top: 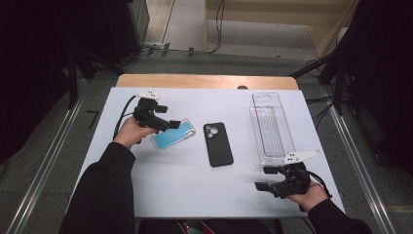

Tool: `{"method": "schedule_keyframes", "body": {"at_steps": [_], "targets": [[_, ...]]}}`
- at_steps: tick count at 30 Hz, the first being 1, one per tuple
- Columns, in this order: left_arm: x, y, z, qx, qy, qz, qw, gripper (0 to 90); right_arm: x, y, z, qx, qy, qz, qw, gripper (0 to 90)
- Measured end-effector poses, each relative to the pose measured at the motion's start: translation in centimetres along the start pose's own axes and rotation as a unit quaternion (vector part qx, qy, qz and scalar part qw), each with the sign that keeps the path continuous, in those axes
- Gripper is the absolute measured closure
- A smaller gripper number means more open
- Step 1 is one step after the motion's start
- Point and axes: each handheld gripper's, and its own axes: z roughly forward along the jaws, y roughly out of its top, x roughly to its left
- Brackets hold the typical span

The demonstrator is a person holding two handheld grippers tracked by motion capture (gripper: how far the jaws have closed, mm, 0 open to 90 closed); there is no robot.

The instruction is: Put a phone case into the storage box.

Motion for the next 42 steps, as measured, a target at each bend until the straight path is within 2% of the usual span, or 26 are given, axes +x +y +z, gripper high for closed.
{"method": "schedule_keyframes", "body": {"at_steps": [1, 2, 4, 9, 15, 18, 24, 27, 34, 42], "targets": [[0.0, 0.0, 0.0, 0.0, 0.0, 0.0, 1.0, 0.0, -0.1, 0.0, 0.0, 0.0, -0.001, 0.0, 1.0, 18.3], [0.2, -0.2, 0.3, 0.001, -0.005, 0.009, 0.9999, 0.5, -0.1, -0.1, -0.1, 0.0, -0.001, 0.001, 1.0, 18.3], [0.3, -0.3, 0.7, 0.005, -0.01, 0.009, 0.9999, 1.8, -0.2, -0.2, -0.2, -0.002, -0.001, 0.004, 1.0, 18.3], [0.8, -0.6, 1.4, 0.012, 0.0, 0.009, 0.9999, 1.8, -0.3, -0.5, -0.5, -0.005, -0.002, 0.012, 0.9999, 18.3], [0.9, -1.1, 1.9, 0.021, 0.001, 0.023, 0.9995, 1.8, -0.2, -0.6, -0.6, -0.006, -0.002, 0.013, 0.9999, 18.3], [1.1, -1.4, 2.0, 0.015, -0.002, 0.015, 0.9998, 1.8, -0.2, -0.6, -0.5, -0.006, -0.002, 0.013, 0.9999, 18.3], [1.2, -2.2, 2.4, 0.017, 0.01, 0.019, 0.9996, 1.8, -0.3, -0.6, -0.6, -0.006, -0.002, 0.013, 0.9999, 18.3], [1.4, -2.6, 2.7, 0.014, 0.007, 0.008, 0.9998, 1.8, -0.2, -0.6, -0.6, -0.006, -0.002, 0.013, 0.9999, 18.3], [1.6, -3.4, 3.1, 0.015, 0.012, 0.01, 0.9998, 1.8, -0.2, -0.5, -0.6, -0.005, 0.0, 0.013, 0.9999, 18.3], [1.9, -4.3, 3.3, 0.03, 0.021, 0.017, 0.9992, 1.8, -0.2, -0.5, -0.5, -0.005, 0.0, 0.012, 0.9999, 18.3]]}}
